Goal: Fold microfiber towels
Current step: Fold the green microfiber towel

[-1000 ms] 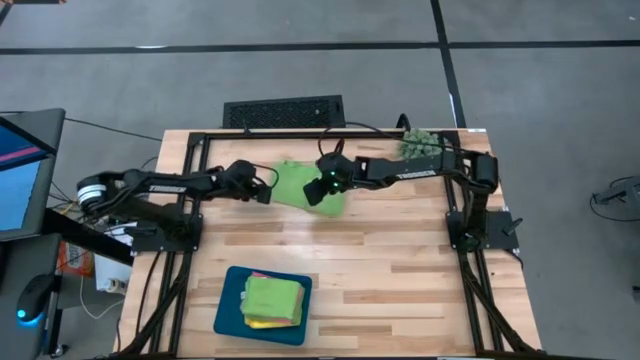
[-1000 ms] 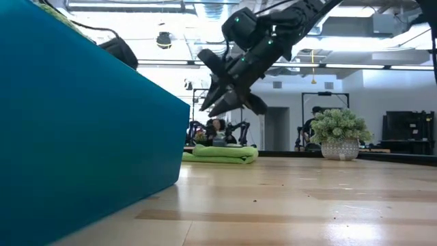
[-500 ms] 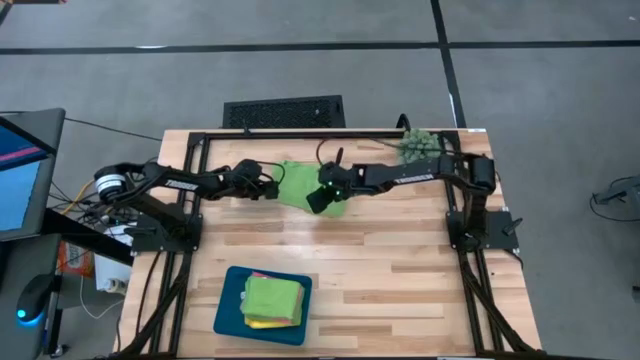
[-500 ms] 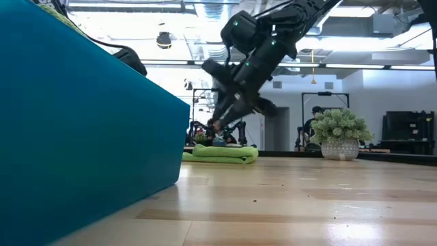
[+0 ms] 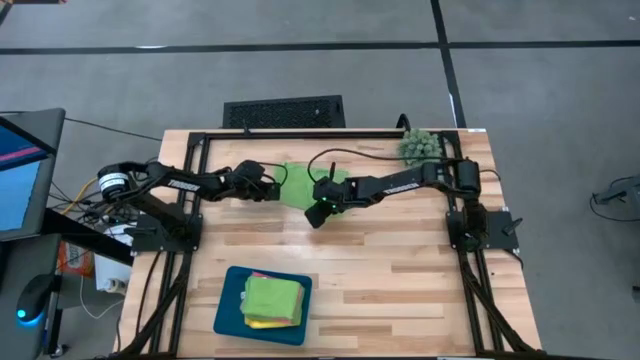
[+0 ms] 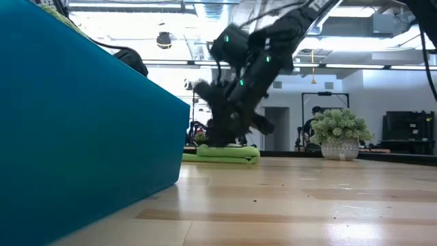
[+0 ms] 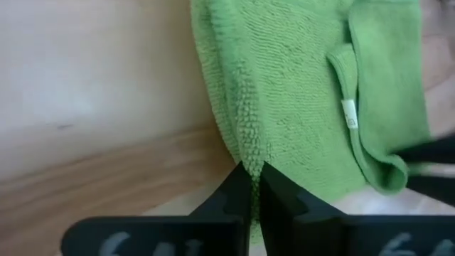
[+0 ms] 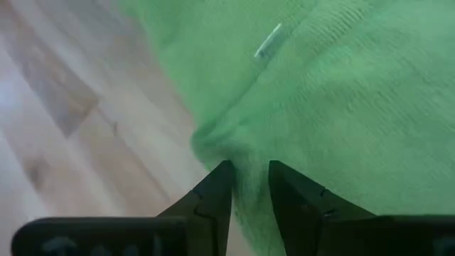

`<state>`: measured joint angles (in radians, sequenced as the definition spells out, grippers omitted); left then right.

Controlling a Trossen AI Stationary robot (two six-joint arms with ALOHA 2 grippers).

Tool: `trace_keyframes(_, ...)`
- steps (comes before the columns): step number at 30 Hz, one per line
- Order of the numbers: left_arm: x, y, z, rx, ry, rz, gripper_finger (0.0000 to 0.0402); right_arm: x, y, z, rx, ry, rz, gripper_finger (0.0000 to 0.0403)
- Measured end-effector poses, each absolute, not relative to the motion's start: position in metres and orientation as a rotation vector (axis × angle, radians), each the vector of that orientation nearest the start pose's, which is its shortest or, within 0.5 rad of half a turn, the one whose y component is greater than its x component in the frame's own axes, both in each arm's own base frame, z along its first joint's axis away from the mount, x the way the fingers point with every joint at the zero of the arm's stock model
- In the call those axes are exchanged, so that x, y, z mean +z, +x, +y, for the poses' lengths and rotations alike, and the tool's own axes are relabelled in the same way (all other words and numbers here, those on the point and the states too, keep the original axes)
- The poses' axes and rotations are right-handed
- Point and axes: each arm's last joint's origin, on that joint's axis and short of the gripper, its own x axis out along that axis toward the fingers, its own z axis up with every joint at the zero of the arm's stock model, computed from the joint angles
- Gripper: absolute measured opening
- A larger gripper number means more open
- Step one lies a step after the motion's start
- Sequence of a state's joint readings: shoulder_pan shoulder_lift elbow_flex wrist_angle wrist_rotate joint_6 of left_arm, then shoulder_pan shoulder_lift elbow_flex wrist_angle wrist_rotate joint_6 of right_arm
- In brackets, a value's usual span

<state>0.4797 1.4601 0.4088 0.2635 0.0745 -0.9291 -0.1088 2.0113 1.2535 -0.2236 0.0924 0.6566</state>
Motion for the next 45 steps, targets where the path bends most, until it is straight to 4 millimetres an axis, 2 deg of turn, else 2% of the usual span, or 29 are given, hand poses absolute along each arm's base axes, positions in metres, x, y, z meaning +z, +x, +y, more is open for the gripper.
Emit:
trace_keyframes(4, 0.115, 0.208, 0.105, 0.694, -1.098, 0.544, 0.0007, 0.121, 0.406, -0.051, -0.486, 0.628, 0.911, 0.0118)
trace_keyframes(8, 0.115, 0.208, 0.104, 0.672, -1.115, 0.549, 0.0009, 0.124, 0.407, -0.053, -0.465, 0.654, 0.903, 0.0118)
trace_keyframes(10, 0.115, 0.208, 0.104, 0.664, -1.122, 0.55, 0.0006, 0.133, 0.404, -0.053, -0.469, 0.65, 0.887, 0.0118)
trace_keyframes(14, 0.116, 0.209, 0.104, 0.653, -1.134, 0.547, 0.0002, 0.169, 0.401, -0.056, -0.47, 0.626, 0.779, 0.0118)
trace_keyframes(16, 0.116, 0.209, 0.104, 0.649, -1.137, 0.547, 0.0003, 0.175, 0.397, -0.056, -0.478, 0.602, 0.792, 0.0118)
trace_keyframes(25, 0.124, 0.216, 0.105, 0.556, -1.203, 0.519, 0.0001, 0.162, 0.382, -0.053, -0.566, 0.549, 0.977, 0.0118)
trace_keyframes(31, 0.145, 0.235, 0.11, 0.481, -1.19, 0.475, 0.0, 0.152, 0.378, -0.059, -0.61, 0.537, 1.027, 0.0118)
trace_keyframes(37, 0.166, 0.251, 0.11, 0.445, -1.125, 0.529, 0.0, 0.146, 0.377, -0.061, -0.629, 0.535, 1.059, 0.0118)
trace_keyframes(45, 0.186, 0.268, 0.104, 0.441, -1.026, 0.533, 0.0, 0.186, 0.363, -0.064, -0.674, 0.568, 0.986, 0.0118)
